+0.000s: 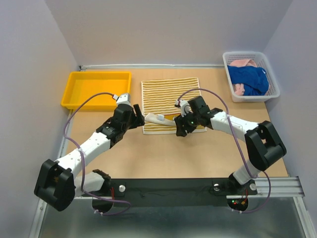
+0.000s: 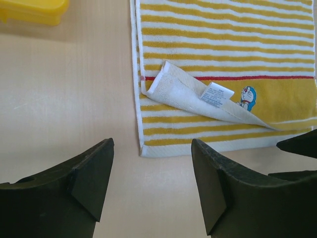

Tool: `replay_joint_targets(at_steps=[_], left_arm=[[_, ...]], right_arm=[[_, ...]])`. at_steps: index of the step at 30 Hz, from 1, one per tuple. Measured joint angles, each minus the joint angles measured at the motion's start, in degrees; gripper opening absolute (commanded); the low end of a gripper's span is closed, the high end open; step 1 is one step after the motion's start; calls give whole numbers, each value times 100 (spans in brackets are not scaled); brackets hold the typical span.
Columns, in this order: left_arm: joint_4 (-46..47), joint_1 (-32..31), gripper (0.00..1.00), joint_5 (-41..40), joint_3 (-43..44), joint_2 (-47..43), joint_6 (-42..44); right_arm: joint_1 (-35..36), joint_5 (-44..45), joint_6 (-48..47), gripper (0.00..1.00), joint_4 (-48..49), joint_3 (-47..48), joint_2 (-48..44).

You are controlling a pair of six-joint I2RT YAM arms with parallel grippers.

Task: Fold and stack the towels
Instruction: Fold the towel

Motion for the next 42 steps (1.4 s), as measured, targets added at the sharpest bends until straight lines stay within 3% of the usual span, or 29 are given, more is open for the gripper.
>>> replay_joint_targets(at_steps=[5, 8, 9, 14, 21, 27, 31, 37, 42], left_arm=[[-177, 0, 79, -138, -35, -372, 11], [-299, 44, 81, -232, -52, -577, 52], [-343, 70, 88, -275, -52, -638, 98], [-564, 330, 97, -455, -52, -933, 431], [-492, 758, 98, -555, -219, -1462, 944], [-396, 802, 97, -575, -378, -1574, 1049], [-341, 826, 97, -595, -378, -1565, 1069], [-293, 881, 96, -612, -378, -1561, 1071], [-271, 901, 96, -612, -378, -1561, 1071]], right_arm=[[31, -542, -173, 84, -111, 1139, 400], [42, -645, -160, 85, -50, 1858, 846], [44, -719, -138, 85, -2, 2288, 1174], [52, -907, 59, 85, 131, 3246, 2249], [138, -964, 339, 83, 96, 3571, 3121], [199, -1113, 409, 76, 105, 3602, 3204], [280, -1222, 450, 60, 101, 3602, 3204], [391, -1314, 503, 47, 98, 3602, 3206], [463, -1338, 511, 43, 98, 3600, 3206]])
